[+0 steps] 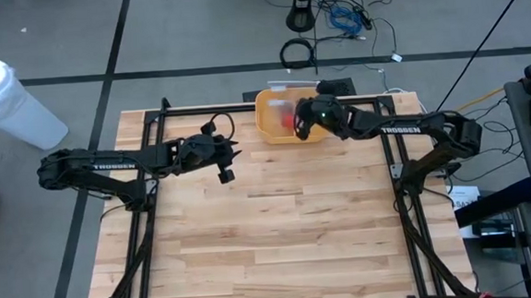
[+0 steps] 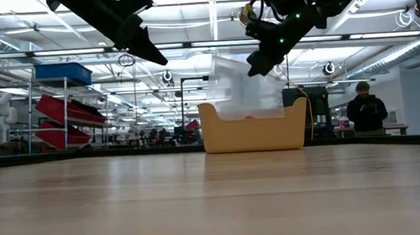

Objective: Roll bandage
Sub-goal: Put the transparent zip bag into the yellow bin

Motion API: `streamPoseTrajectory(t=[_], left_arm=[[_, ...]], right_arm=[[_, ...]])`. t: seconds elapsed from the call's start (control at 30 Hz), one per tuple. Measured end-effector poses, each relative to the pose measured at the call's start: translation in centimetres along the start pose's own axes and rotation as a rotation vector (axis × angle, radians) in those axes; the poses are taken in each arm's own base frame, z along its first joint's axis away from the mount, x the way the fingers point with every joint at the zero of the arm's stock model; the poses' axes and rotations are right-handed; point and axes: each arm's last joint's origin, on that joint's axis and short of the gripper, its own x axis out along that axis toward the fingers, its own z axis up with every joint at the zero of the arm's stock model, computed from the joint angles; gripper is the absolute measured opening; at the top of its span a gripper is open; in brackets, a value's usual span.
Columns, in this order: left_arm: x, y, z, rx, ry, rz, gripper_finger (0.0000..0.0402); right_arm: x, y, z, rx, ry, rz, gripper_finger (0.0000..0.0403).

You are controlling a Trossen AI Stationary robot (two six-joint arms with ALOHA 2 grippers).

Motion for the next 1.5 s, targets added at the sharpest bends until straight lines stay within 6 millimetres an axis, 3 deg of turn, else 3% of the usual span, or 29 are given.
streamPoseTrajectory(t=[0.17,0.33,0.5,0.73,0.97,1.13,1.5], left_arm=[[0.0,0.0,0.0,0.000,-0.001,0.000,0.0125],[0.0,0.0,0.0,0.000,0.000,0.001,0.0125],[0.0,0.0,0.0,0.000,0.000,0.004,0.0125],[0.0,0.1,0.0,0.000,0.003,0.023,0.0125],[0.0,0.1,-0.1,0.000,0.008,0.024,0.0125],[0.0,0.1,0.2,-0.011,-0.021,0.030,0.0125],[0.0,0.1,0.2,-0.015,-0.012,0.028,0.0125]], right_arm=[[-0.3,1.0,-1.1,0.082,0.116,0.072,0.0000],[-0.7,0.9,-1.5,0.045,0.182,-0.017,0.0000],[-2.4,0.2,0.4,-0.024,0.127,-0.078,0.0000],[-4.3,-1.6,3.9,0.045,0.170,0.093,0.0000],[-4.1,-1.5,3.6,-0.006,0.313,0.180,0.0000],[-3.0,-1.4,3.3,-0.090,0.317,0.190,0.0000],[2.9,-2.2,1.1,-0.130,0.324,0.233,0.0000]])
